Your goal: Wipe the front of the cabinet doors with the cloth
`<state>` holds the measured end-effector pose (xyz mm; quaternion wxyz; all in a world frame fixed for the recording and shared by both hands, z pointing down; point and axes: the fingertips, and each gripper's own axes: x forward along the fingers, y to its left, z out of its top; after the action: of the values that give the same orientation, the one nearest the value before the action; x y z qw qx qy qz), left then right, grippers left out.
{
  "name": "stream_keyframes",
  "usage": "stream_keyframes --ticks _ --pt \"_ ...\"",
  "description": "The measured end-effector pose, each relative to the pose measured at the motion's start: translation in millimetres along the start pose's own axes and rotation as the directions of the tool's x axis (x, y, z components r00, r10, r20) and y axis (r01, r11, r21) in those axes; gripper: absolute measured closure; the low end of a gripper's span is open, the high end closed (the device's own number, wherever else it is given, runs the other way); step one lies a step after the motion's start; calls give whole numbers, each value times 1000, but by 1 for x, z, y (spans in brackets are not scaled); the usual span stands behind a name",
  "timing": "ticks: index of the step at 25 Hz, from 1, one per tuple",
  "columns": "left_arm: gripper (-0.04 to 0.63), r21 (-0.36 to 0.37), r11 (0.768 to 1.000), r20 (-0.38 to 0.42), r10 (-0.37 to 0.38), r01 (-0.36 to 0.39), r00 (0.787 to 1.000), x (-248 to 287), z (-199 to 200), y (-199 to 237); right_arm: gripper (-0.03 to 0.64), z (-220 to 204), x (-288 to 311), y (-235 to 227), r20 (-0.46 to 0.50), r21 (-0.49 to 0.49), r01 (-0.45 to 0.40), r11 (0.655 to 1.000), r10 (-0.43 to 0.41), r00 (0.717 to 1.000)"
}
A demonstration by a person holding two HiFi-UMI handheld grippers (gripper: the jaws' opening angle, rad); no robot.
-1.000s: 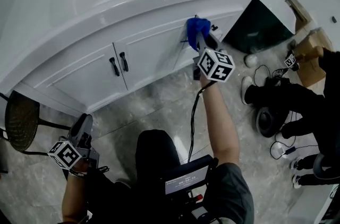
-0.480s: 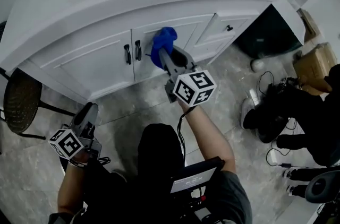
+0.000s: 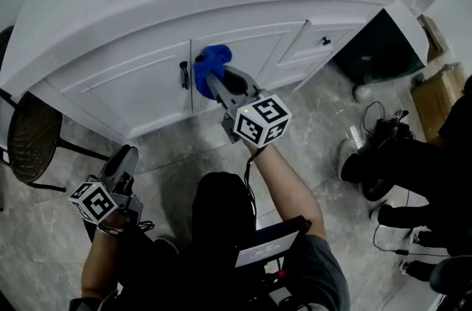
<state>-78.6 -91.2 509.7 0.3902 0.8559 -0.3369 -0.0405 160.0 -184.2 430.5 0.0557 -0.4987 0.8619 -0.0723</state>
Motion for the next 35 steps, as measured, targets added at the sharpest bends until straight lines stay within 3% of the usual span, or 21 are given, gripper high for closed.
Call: stream_keyframes --ticks 5,10,19,24,27,35 --pt "463 -1 1000 -8 3 -3 1000 1 -4 2 558 -3 -3 -33 -14 -31 103 994 -103 995" --pt "463 -5 1000 -17 -11 11 1000 7 -7 -7 560 -4 -30 -86 -30 -65 244 968 -246 969" --pt "463 7 1000 -36 -28 29 999 16 -10 -21 560 12 -103 -200 -39 -96 504 859 -509 860" --pt "463 14 999 -44 -36 36 998 15 -13 -29 560 19 -133 -225 -30 -65 589 805 -592 805" --pt "463 17 999 -53 -38 39 998 18 -17 -32 560 24 -137 -214 -9 -47 568 822 -569 822" --pt "463 -3 999 -46 -46 46 998 20 -20 -24 560 9 -82 -95 41 -2 314 949 -314 948"
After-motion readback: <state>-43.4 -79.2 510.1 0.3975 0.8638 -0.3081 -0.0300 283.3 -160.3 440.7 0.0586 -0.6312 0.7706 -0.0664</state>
